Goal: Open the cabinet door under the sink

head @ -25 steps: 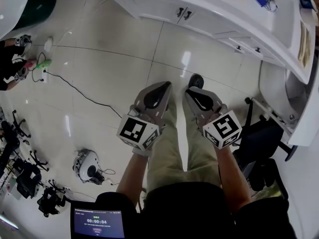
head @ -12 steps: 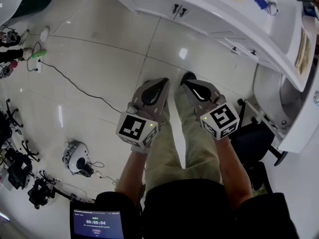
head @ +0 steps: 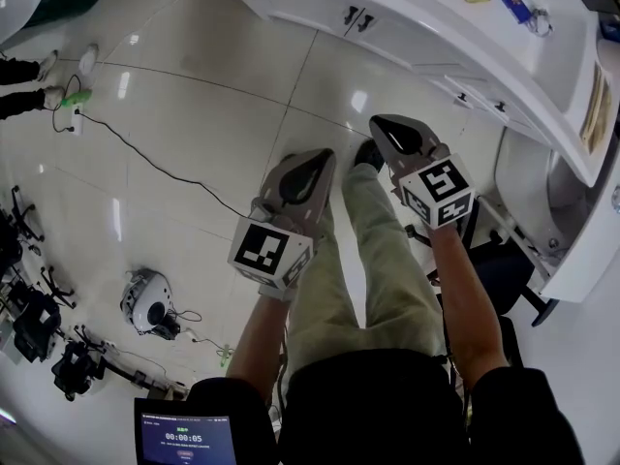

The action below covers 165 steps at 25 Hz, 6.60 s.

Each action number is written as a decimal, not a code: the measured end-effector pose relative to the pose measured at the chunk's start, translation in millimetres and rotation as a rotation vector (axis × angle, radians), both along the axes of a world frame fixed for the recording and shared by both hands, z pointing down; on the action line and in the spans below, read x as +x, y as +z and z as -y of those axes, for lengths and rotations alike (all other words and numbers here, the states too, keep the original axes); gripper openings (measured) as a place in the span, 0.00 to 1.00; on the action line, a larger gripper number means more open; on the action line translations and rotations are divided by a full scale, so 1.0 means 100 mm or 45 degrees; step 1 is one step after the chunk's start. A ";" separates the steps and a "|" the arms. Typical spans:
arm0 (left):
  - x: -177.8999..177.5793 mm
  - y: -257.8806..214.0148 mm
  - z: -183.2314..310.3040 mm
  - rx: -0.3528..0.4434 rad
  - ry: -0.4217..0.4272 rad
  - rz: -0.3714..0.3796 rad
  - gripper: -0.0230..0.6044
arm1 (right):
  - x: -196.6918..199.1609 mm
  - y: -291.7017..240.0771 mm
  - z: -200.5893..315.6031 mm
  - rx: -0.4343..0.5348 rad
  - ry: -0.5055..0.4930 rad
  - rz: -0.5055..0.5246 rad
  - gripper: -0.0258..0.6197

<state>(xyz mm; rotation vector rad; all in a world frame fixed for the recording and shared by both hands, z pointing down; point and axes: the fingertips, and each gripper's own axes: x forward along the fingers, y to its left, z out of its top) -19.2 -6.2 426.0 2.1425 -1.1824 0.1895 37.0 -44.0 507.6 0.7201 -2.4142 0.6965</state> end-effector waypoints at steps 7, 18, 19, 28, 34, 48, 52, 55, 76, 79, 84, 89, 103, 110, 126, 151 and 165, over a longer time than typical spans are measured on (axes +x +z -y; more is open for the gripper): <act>-0.25 0.01 0.07 0.010 0.006 0.010 0.05 | -0.09 0.35 0.51 0.005 0.051 -0.064 0.03; -0.58 0.06 0.15 -0.023 -0.035 0.008 0.05 | -0.11 1.21 1.27 -0.003 0.211 -0.275 0.18; -0.60 0.07 0.16 -0.025 -0.039 0.008 0.05 | -0.10 1.28 1.33 -0.001 0.222 -0.296 0.18; -0.93 0.19 0.24 -0.033 -0.051 0.016 0.05 | -0.17 1.70 1.79 -0.017 0.286 -0.407 0.18; -0.99 0.23 0.18 -0.059 -0.052 0.017 0.05 | -0.17 1.74 1.92 0.002 0.324 -0.409 0.17; -1.06 0.27 0.04 -0.086 -0.071 0.008 0.05 | -0.12 1.80 1.97 0.030 0.401 -0.426 0.09; -1.06 0.23 0.01 -0.073 -0.065 0.006 0.05 | -0.11 1.81 1.87 0.028 0.420 -0.432 0.09; -1.09 0.20 -0.05 -0.072 -0.067 0.004 0.05 | -0.14 1.78 1.71 0.039 0.402 -0.441 0.09; -0.66 0.07 -0.46 -0.050 0.029 -0.018 0.05 | -0.14 1.74 0.74 0.040 0.227 -0.457 0.08; -0.60 0.05 -0.52 -0.048 0.040 -0.014 0.05 | -0.15 1.70 0.59 0.033 0.201 -0.449 0.08; -0.48 0.01 -0.59 -0.042 0.067 -0.013 0.05 | -0.04 1.72 0.29 0.032 0.146 -0.458 0.08; -0.37 -0.03 -0.65 -0.035 0.098 -0.011 0.05 | 0.13 1.70 -0.07 0.033 0.099 -0.466 0.09; 0.00 -0.06 -0.64 -0.027 0.230 0.011 0.05 | 0.87 1.75 -0.81 0.010 0.010 -0.525 0.09; 0.16 -0.03 -0.61 -0.032 0.281 0.022 0.05 | 1.55 1.79 -1.10 -0.023 -0.041 -0.606 0.09; 0.49 -0.14 -0.61 -0.015 0.339 0.034 0.05 | 2.05 1.83 -1.41 -0.184 0.191 -0.505 0.10; 0.01 -1.63 -0.96 0.156 0.463 0.047 0.05 | 0.50 -1.28 -1.39 0.248 0.197 -0.185 0.03; -0.20 -2.22 -1.42 0.271 0.462 0.071 0.05 | -0.43 -2.84 -1.57 0.553 0.056 -0.016 0.03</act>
